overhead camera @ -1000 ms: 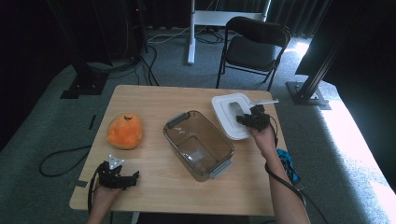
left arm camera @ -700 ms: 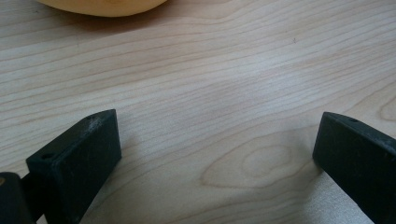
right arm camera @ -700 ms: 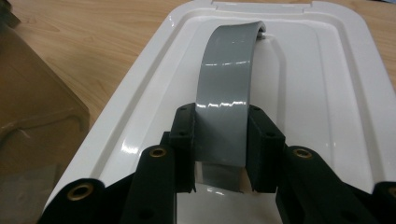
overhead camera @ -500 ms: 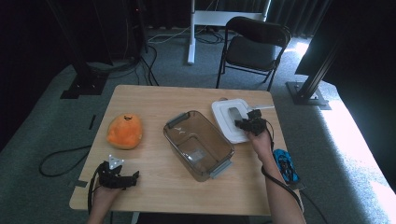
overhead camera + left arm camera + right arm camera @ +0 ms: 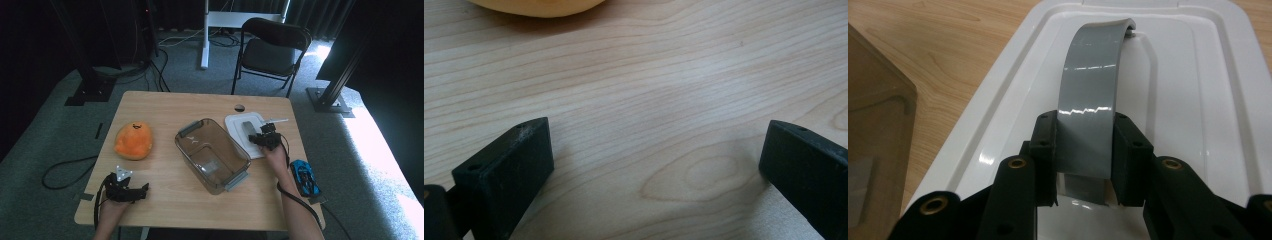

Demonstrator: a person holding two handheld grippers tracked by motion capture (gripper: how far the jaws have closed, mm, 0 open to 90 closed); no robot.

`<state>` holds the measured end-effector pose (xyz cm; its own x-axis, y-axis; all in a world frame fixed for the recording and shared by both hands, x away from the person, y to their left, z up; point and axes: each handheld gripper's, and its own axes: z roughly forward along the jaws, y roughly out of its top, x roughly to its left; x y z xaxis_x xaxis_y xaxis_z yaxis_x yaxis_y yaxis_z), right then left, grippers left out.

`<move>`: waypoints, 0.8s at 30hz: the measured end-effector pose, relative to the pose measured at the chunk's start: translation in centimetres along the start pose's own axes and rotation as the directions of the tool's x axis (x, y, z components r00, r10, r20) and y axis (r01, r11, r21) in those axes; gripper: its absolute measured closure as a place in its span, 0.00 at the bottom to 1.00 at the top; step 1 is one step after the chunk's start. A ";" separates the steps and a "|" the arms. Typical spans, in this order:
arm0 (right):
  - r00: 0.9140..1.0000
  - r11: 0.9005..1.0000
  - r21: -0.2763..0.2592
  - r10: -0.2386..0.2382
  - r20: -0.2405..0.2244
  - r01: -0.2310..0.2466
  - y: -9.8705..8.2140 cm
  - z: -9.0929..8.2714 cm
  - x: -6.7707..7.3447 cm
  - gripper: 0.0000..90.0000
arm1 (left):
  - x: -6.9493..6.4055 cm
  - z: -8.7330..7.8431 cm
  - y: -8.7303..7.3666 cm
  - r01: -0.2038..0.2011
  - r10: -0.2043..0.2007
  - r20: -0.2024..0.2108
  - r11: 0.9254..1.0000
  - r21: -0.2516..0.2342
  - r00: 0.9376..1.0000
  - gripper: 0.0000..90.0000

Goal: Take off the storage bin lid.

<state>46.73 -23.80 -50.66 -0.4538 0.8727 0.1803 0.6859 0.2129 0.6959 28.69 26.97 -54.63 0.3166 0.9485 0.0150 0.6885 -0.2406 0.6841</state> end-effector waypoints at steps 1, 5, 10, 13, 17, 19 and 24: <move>1.000 1.000 0.001 0.001 0.001 -0.001 -0.1 0.1 0.1 0.75 | 0.0 0.0 0.0 0.003 -0.003 -0.003 1.000 0.000 1.000 0.02; 1.000 1.000 0.008 -0.008 0.013 0.007 -0.3 0.4 0.3 0.75 | 0.0 0.0 0.0 0.017 -0.017 -0.012 1.000 -0.001 1.000 0.02; 1.000 1.000 0.021 -0.006 0.020 0.006 -0.9 0.9 0.3 0.75 | 0.0 0.0 0.0 0.020 -0.020 -0.014 1.000 -0.001 1.000 0.02; 1.000 1.000 0.027 -0.001 0.020 0.001 -1.1 1.2 0.3 0.74 | -0.1 0.0 0.0 0.024 -0.024 -0.020 1.000 -0.001 1.000 0.02; 1.000 1.000 0.026 0.009 0.023 -0.009 -1.0 1.1 0.3 0.65 | -0.1 0.0 0.0 0.026 -0.026 -0.021 1.000 0.000 0.999 0.02; 1.000 1.000 0.021 0.014 0.014 -0.015 -0.9 0.9 0.2 0.56 | -0.2 0.1 0.1 0.038 -0.038 -0.032 0.999 0.000 0.999 0.02; 0.999 1.000 0.017 0.019 0.028 -0.020 -0.8 0.3 0.5 0.46 | -0.4 0.1 0.1 0.051 -0.051 -0.044 0.999 -0.001 0.998 0.02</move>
<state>46.13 -23.43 -51.36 -0.4243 0.8886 0.1740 0.7040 0.2028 0.6806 28.76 26.57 -54.64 0.2521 0.9676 0.0122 0.7033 -0.1919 0.6845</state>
